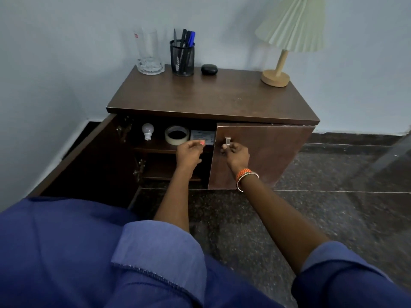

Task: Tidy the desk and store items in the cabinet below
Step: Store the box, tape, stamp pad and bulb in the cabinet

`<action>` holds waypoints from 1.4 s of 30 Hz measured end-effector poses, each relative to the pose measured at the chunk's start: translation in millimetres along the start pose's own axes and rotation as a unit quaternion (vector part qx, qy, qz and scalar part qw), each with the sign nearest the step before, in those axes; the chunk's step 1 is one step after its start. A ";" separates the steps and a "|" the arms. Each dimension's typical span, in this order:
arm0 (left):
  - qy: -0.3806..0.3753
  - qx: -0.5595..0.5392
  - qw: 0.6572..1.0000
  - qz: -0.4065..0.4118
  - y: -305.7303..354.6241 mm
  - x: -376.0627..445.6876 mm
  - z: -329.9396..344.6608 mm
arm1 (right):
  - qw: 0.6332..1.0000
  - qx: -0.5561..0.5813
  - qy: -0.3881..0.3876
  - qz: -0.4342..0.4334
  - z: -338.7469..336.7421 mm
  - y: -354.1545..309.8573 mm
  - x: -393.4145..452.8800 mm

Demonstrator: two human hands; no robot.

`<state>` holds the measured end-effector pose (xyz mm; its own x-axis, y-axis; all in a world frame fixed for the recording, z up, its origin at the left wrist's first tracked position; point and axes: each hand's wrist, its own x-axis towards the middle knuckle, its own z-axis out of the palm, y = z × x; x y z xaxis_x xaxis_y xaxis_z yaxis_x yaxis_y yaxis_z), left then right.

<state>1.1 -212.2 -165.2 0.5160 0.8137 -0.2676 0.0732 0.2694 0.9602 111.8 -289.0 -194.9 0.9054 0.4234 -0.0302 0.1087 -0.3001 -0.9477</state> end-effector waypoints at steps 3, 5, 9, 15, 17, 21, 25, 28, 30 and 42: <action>0.009 0.002 1.000 -0.013 -7.3 4.7 -10.0 | 1.000 0.000 0.011 0.006 7.4 -5.2 8.6; 0.014 0.012 1.000 -0.020 -11.8 7.2 -15.3 | 1.000 -0.007 0.018 0.003 10.1 -6.7 11.3; 0.016 0.019 0.999 -0.021 -20.2 10.3 -20.2 | 1.000 -0.004 0.029 0.007 11.1 -4.0 11.2; 0.037 0.024 0.999 0.027 -9.6 8.8 -20.8 | 0.991 -0.016 0.135 0.017 23.9 -9.0 -4.1; 0.058 0.079 0.990 0.106 0.9 8.1 -23.8 | 0.977 -0.006 0.215 0.007 34.7 -16.3 -27.5; 0.091 0.271 0.917 0.277 23.4 4.3 -46.0 | 0.995 -0.032 0.098 -0.004 75.3 -25.7 -80.0; 0.212 0.255 0.884 0.330 61.3 -9.5 -82.0 | 0.993 -0.035 -0.108 -0.012 123.9 -54.3 -115.7; 0.306 0.195 0.864 0.350 89.8 -24.3 -126.3 | 0.970 -0.016 -0.243 -0.019 158.8 -86.2 -138.9; 0.361 0.185 0.845 0.347 100.7 -37.9 -159.6 | 0.947 -0.011 -0.320 0.005 180.2 -108.0 -155.9; 0.219 0.218 0.951 0.020 60.1 -77.6 -287.8 | 0.908 -0.001 -0.413 0.066 238.2 -132.0 -185.1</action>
<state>-280.1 -110.9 -109.6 0.1285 0.9808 -0.1468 0.4568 0.0728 0.8866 -167.9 -124.2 -139.9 0.2930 0.8803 -0.3731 0.0227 -0.3966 -0.9177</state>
